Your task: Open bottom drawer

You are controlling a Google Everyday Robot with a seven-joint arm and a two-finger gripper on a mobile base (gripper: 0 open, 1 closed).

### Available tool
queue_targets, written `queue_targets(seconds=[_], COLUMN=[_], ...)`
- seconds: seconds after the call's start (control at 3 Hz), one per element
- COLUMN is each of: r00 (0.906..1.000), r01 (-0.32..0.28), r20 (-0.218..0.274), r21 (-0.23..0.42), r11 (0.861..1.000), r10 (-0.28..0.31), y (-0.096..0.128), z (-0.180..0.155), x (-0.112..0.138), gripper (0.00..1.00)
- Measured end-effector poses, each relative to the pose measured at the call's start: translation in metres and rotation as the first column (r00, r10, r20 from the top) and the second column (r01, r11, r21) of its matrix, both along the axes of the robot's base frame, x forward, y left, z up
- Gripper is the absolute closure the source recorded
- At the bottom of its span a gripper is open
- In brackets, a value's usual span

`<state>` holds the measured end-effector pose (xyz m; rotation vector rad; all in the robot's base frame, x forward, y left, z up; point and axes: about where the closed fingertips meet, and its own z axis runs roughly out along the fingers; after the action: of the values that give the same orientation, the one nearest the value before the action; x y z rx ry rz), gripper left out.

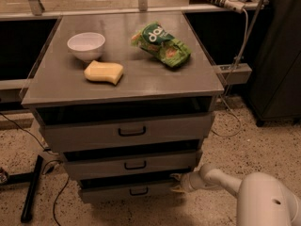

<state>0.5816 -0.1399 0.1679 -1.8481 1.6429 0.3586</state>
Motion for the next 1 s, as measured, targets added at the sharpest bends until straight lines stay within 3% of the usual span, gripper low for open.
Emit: queue_targets(seconds=[0.33, 0.67, 1.0], r00=[1.0, 1.0, 1.0], r01=[0.0, 0.0, 0.0], r20=[0.0, 0.0, 0.0], r21=[0.0, 0.0, 0.0], r11=[1.0, 1.0, 1.0], r10=[0.0, 0.0, 0.0], y=[-0.0014, -0.0023, -0.0023], z=[0.0068, 0.0112, 0.0112], x=[0.0001, 0.0002, 0.0002], gripper=[0.87, 1.0, 0.81])
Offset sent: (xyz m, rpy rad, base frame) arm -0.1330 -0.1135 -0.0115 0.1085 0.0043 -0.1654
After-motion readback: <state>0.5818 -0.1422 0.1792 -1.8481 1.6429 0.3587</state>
